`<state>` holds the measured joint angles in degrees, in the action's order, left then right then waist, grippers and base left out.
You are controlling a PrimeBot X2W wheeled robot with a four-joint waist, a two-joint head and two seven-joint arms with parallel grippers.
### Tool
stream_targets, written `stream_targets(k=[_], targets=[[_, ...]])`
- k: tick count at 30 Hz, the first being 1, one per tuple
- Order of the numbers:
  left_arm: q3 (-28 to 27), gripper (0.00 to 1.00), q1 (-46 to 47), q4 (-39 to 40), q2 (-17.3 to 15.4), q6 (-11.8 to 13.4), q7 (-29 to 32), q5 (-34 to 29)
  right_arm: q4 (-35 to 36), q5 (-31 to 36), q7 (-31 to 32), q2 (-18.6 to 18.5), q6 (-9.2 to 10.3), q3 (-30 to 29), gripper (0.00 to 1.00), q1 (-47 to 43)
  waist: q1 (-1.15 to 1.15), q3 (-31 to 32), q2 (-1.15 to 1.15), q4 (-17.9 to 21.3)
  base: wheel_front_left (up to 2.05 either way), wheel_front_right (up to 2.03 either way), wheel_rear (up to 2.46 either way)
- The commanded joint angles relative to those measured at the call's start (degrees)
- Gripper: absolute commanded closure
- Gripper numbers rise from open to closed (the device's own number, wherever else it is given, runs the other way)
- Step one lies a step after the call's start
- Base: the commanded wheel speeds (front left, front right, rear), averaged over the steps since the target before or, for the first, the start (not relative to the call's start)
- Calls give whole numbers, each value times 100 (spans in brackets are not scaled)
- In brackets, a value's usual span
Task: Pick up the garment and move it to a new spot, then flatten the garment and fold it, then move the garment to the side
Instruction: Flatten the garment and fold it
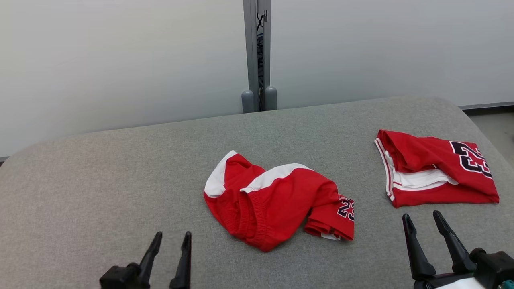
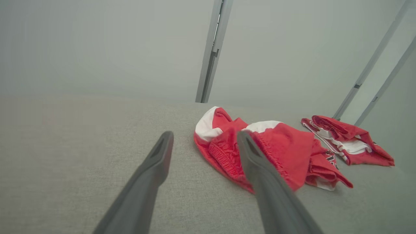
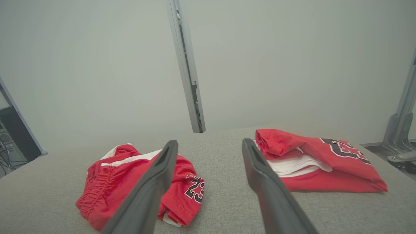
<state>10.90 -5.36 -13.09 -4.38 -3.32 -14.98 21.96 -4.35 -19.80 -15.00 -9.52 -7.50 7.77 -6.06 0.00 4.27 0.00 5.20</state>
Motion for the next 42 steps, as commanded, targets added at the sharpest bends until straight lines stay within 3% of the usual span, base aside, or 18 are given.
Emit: stream_targets(k=[1, 12, 19, 42], targets=[[79, 0, 173, -60, 13, -59, -22, 14, -3, -4, -28, -24, -1, -10, 0, 73, 0, -35, 0, -7, 0, 0, 0], [997, 0, 1408, -969, 123, -310, 502, 511, -117, -32, -29, -36, -1, 134, 0, 357, 0, -255, 0, 295, 0, 0, 0], [1356, 0, 2085, -1671, 135, -283, 697, 1208, -149, -16, -29, -46, -1, 209, 0, 478, 0, -359, 0, 581, 0, 0, 0], [2360, 0, 3658, -4033, 131, -360, 666, 2639, -228, -60, -29, 0, -1, 340, 0, 702, 0, -618, 0, 1110, 0, 0, 0]])
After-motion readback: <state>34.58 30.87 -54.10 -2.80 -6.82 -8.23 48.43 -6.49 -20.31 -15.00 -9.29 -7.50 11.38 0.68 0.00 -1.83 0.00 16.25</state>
